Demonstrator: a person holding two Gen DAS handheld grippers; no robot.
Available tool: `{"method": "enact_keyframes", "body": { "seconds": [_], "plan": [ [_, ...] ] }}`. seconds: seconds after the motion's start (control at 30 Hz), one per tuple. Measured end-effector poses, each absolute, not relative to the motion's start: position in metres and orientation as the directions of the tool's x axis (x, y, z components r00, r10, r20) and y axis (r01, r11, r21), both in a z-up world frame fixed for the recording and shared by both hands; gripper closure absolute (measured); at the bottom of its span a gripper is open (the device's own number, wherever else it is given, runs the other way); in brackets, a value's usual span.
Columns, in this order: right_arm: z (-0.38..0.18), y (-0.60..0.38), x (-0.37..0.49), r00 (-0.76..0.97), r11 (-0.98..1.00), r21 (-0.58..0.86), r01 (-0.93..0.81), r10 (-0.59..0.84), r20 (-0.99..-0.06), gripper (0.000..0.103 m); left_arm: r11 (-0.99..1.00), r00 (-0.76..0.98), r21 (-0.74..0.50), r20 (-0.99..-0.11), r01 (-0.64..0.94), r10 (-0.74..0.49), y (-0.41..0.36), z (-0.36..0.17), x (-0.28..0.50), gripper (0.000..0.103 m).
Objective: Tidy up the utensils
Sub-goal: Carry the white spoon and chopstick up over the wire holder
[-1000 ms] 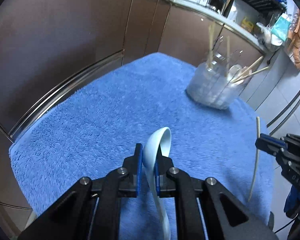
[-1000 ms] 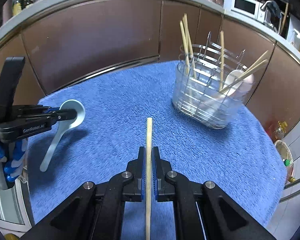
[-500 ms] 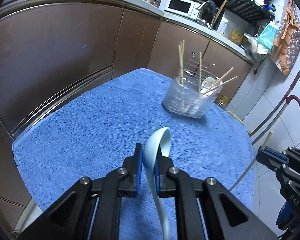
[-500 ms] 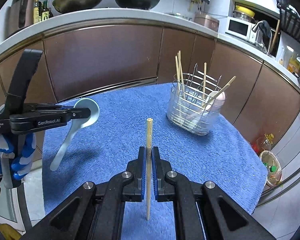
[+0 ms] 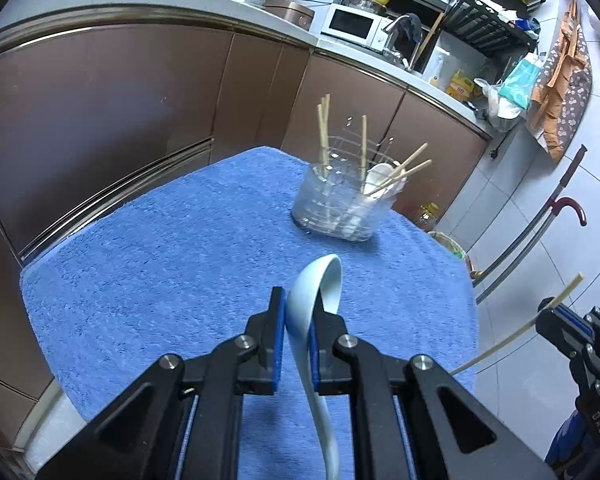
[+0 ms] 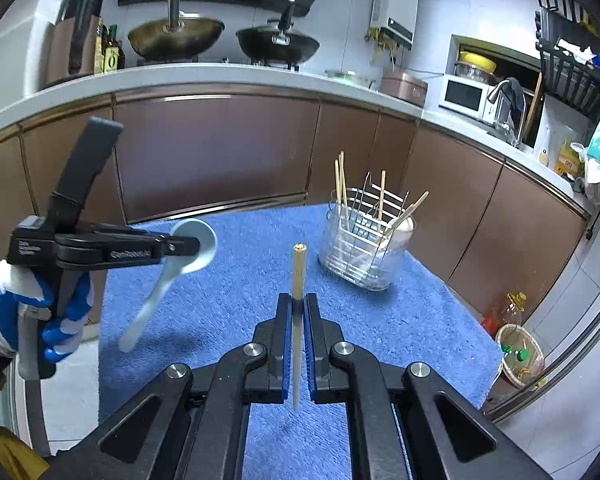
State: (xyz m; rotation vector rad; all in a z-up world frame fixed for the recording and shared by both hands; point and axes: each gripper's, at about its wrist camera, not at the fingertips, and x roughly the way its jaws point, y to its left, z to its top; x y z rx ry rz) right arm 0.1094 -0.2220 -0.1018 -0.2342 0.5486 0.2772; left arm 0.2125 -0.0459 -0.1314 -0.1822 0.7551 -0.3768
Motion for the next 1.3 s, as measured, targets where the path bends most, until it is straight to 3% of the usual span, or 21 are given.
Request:
{"method": "enact_keyframes", "body": {
  "seconds": [0.37,0.63,0.83,1.3],
  "plan": [
    [-0.069,-0.249,0.107,0.852,0.945,-0.061,-0.321,0.260,-0.454,0.097,0.908,0.723,-0.276,-0.550,0.314,-0.417,-0.079,-0.083,0.216,0.094],
    [-0.022,-0.286,0.158,0.884,0.949,0.057,-0.311,0.311,-0.350,0.097,0.882,0.794,-0.288,-0.392,0.373,-0.464,-0.106,-0.020,0.266,0.094],
    [0.001,-0.296,0.219,0.922,0.956,0.068,-0.286,0.294,-0.254,0.097,0.891,0.854,-0.276,-0.286,0.361,-0.435,-0.134,0.005,0.333,0.094],
    [-0.054,-0.315,0.328,0.934,0.966,0.090,-0.242,0.257,-0.247,0.097,0.960,0.957,-0.198,-0.173,0.197,-0.232,-0.187,-0.050,0.434,0.094]
  ]
}}
